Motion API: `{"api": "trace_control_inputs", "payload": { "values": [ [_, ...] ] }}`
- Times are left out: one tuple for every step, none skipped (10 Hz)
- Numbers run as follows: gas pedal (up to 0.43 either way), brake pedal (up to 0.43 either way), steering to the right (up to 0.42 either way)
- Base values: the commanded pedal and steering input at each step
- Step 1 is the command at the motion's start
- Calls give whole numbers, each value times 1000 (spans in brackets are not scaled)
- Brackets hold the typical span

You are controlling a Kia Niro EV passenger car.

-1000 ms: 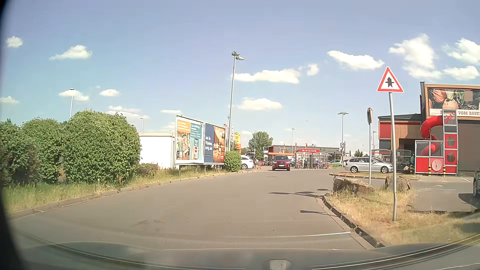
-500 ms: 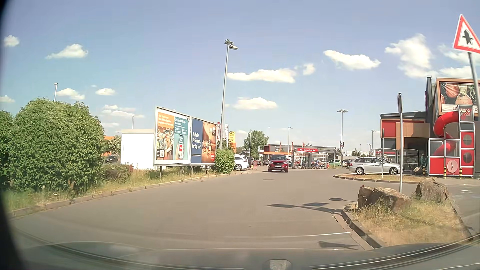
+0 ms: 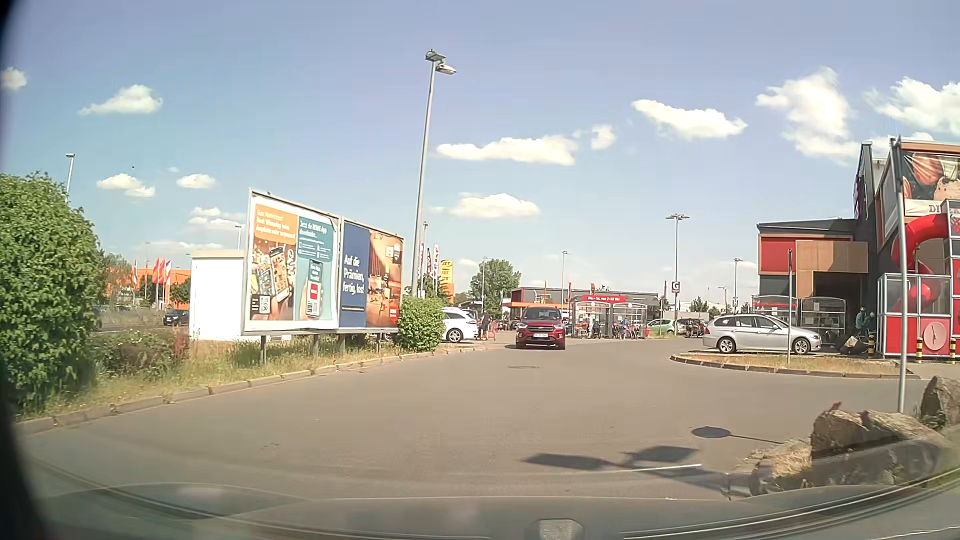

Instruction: Follow the waypoints while adhering to traffic rules and regulations

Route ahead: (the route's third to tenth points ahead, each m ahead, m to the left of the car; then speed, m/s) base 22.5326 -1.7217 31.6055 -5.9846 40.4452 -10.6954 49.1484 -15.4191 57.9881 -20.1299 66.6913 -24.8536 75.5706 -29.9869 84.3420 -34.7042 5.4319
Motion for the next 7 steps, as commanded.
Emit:
{"api": "trace_control_inputs", "payload": {
  "values": [
    [0,30,54],
    [0,30,59],
    [0,30,65],
    [20,30,72],
    [20,30,80],
    [20,30,86],
    [20,30,92]
  ]
}}
